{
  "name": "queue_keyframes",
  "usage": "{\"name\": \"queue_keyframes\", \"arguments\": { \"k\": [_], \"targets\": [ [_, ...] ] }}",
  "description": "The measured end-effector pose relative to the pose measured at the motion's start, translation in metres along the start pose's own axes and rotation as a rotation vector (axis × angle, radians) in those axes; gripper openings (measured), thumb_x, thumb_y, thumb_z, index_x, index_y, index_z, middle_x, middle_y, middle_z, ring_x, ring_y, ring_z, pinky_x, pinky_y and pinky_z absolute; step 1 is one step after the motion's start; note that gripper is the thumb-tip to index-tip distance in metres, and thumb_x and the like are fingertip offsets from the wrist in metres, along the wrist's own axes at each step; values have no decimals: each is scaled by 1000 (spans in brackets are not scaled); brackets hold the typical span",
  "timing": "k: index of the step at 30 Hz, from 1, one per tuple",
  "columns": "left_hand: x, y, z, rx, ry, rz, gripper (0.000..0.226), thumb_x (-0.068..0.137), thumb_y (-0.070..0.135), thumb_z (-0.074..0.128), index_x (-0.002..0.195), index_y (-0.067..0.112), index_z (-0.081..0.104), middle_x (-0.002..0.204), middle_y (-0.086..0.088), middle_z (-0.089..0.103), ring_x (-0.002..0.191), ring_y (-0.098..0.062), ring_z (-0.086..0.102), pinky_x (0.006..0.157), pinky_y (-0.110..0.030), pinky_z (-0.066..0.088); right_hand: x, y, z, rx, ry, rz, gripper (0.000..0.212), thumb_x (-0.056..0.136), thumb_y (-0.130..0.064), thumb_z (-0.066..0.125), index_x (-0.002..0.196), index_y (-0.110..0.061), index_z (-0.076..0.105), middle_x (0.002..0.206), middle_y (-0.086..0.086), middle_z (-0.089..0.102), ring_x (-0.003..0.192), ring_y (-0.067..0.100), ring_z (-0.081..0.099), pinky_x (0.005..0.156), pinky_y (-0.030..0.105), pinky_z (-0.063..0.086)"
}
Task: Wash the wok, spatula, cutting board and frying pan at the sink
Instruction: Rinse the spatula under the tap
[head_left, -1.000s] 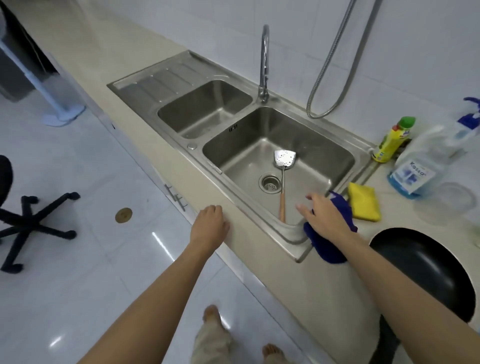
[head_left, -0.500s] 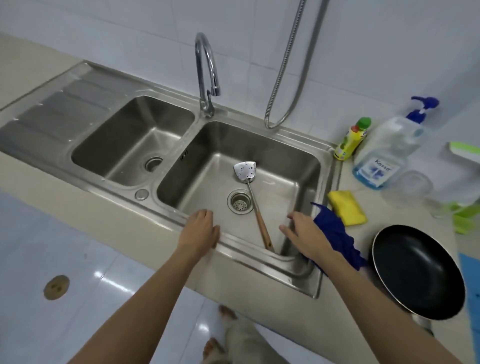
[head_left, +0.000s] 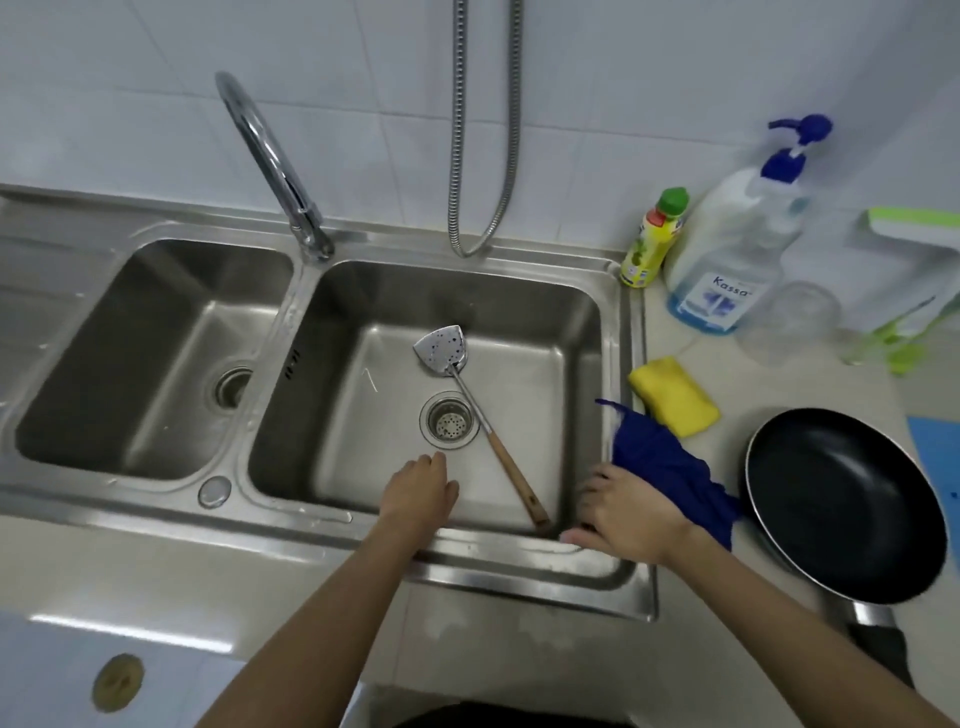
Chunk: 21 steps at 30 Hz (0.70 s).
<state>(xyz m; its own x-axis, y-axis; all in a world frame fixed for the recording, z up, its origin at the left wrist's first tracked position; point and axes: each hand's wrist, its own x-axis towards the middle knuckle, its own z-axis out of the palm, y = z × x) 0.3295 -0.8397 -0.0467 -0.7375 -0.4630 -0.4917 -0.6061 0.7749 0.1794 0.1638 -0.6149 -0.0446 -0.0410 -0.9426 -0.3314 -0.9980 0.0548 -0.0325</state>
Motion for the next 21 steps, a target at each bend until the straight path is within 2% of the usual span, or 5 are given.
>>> {"name": "queue_keyframes", "arguments": {
  "k": [7, 11, 14, 18, 21],
  "targets": [
    [44, 29, 8, 14, -278, 51, 35, 97, 33, 40, 118, 6, 50, 119, -15, 58, 107, -32, 57, 83, -36, 44, -2, -1, 6, 41, 139, 59, 53, 97, -39, 31, 69, -17, 70, 73, -2, 68, 78, 18, 59, 95, 35, 42],
    [69, 48, 17, -49, -357, 53, 37, 98, 35, 39, 118, 7, 52, 120, -14, 58, 110, -31, 56, 88, -38, 45, -3, -2, 12, 121, 336, 202, 34, 91, -25, 45, 76, -13, 73, 80, -1, 70, 92, 18, 63, 96, 32, 41],
    [81, 58, 32, -100, -404, 26, 35, 98, 34, 40, 120, 9, 52, 120, -13, 59, 110, -31, 57, 89, -38, 45, -2, 2, 15, 164, 355, 255, 33, 91, -26, 45, 78, -14, 73, 85, -2, 71, 98, 18, 62, 96, 31, 40],
    [103, 73, 52, -463, -408, -239, 41, 94, 36, 46, 123, 7, 48, 119, -14, 60, 112, -35, 57, 91, -35, 44, 1, 2, 19, 162, 328, 298, 34, 91, -28, 42, 79, -13, 71, 87, -1, 71, 102, 19, 60, 96, 33, 39],
    [146, 68, 114, -743, -369, -490, 67, 59, 50, 55, 109, 5, 59, 105, -16, 69, 89, -36, 68, 84, -45, 57, 4, 1, 18, 175, 329, 330, 32, 90, -27, 43, 76, -14, 69, 85, 0, 69, 102, 20, 60, 94, 34, 40]
  ]
}}
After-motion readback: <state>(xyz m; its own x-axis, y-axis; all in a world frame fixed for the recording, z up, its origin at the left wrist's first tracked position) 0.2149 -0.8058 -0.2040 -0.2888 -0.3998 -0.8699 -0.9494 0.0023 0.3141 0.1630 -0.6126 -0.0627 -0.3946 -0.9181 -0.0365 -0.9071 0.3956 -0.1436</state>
